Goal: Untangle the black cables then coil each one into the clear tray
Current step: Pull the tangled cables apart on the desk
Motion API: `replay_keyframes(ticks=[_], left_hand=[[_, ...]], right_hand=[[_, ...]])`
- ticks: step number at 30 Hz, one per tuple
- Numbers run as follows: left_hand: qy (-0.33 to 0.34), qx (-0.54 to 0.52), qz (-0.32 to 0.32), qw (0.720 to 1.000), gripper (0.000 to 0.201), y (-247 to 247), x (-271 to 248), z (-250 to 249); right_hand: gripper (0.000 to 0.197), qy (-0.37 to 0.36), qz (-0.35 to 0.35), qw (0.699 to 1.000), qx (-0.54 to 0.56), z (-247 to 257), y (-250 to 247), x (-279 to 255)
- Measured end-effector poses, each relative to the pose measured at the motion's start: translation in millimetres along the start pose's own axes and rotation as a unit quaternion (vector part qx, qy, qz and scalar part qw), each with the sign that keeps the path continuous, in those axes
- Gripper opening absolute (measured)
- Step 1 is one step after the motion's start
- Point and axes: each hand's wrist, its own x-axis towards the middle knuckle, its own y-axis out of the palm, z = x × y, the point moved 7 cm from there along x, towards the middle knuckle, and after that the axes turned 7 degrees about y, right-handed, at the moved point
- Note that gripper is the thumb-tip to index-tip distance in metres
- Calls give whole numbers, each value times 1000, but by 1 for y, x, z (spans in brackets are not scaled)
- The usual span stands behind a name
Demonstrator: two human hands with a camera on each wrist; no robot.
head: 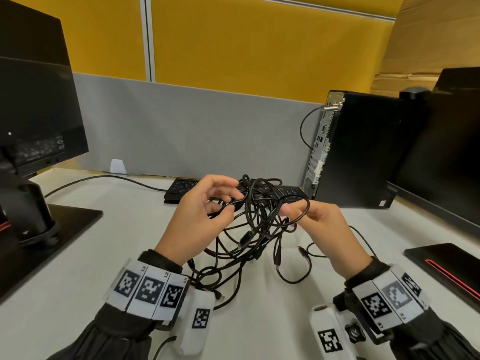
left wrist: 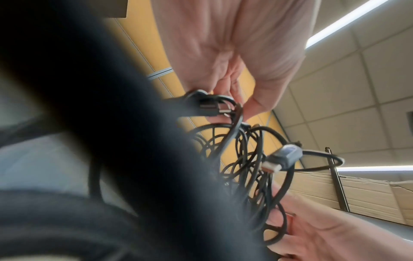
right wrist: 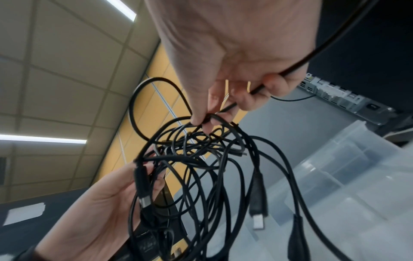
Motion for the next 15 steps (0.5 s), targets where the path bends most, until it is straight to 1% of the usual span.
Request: replay_keyframes(ticks=[3,9,11,13,15], left_hand=[[-5,3,-1,1000,38,1,-1,0],[-41,17,-1,999,30,2,-1,6],[-61,28,2,998,28,2,-1,11],[-86,17,1,996,26,0,-1,15],[-102,5,1,995,26,-2,-1,18]], right_hand=[[30,-14,-8,1000,-12,-1,-3,2],[15,-50,6,998,-31,0,4,1],[12,-65,1,997,-44,0,5,0],[12,-74,0,996,-59,0,7,-1],[9,-66,18,995,-78,-1,10,-2]])
